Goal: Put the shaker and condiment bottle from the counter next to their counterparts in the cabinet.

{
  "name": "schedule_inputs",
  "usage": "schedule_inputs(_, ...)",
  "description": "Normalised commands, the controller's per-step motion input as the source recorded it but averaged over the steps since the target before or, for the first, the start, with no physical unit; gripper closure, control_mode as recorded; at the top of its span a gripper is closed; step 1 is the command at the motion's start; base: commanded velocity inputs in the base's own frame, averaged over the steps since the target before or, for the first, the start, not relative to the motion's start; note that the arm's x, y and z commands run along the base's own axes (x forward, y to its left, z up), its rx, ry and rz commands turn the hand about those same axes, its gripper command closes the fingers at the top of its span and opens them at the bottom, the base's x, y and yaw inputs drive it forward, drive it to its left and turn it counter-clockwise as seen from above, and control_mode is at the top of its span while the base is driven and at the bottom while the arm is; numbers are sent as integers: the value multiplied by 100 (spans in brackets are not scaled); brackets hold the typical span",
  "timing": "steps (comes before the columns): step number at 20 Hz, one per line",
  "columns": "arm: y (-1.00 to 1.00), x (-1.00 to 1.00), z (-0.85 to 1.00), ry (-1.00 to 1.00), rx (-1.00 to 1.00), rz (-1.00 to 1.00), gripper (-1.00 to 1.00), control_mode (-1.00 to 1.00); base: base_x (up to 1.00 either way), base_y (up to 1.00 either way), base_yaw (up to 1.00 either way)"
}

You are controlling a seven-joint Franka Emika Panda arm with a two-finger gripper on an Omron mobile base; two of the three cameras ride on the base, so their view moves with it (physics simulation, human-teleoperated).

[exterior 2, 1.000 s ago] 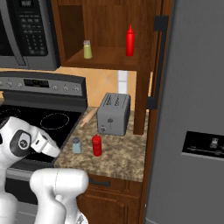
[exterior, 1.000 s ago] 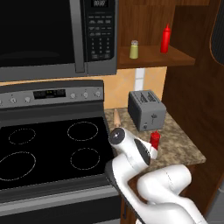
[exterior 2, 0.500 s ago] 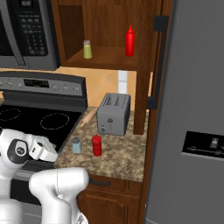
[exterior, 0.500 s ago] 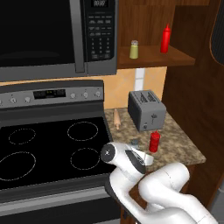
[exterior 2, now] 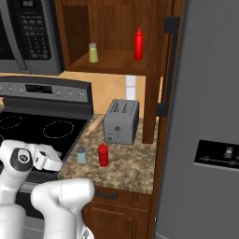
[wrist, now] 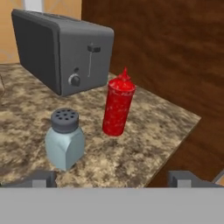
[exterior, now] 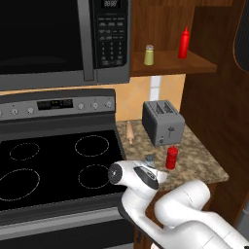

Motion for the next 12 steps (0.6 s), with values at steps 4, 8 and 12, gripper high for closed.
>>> schedule_inputs(4, 1, 15, -1, 0, -4, 0, -100, -100, 0, 0, 0)
schedule_inputs(8, -10, 16, 0, -4, 0, -1, -100, -100, 0, 0, 0)
schedule_inputs(12, -1, 7, -6, -5, 0, 0, -100, -100, 0, 0, 0)
